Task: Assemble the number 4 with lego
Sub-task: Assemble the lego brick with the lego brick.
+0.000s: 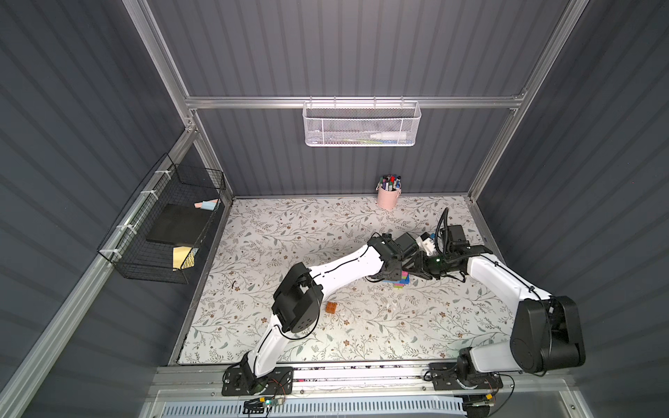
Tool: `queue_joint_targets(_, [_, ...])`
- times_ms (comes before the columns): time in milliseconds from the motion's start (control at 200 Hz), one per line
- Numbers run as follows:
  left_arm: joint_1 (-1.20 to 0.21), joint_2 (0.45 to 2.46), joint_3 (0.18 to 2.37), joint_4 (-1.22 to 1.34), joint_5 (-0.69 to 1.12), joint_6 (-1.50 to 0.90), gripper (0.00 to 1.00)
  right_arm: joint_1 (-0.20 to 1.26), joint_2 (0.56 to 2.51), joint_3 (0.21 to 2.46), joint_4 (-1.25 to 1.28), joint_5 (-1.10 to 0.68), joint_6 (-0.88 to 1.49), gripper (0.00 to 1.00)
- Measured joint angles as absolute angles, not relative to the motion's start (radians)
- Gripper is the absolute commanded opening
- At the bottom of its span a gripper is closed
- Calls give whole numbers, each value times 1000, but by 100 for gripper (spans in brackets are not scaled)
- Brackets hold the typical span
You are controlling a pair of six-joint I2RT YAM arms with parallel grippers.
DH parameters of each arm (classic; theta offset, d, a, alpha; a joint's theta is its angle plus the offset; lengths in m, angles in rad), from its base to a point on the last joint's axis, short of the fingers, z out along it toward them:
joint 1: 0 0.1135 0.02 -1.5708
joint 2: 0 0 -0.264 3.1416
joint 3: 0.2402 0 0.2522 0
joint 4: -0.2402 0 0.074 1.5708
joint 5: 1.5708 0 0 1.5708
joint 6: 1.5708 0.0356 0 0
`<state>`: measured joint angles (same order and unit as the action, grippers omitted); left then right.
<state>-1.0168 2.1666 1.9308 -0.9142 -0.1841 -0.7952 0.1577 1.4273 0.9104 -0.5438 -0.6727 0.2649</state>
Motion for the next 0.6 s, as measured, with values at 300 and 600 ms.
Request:
queue_joint_targets(300, [-1017,2162,1926,-891,-187,-780,49,158,1428,910,-546,-673,263,30])
queue_joint_targets(600, [-1016,2140,1890,-881,-214,-777,45,158,1428,910,-546,-673,262,30])
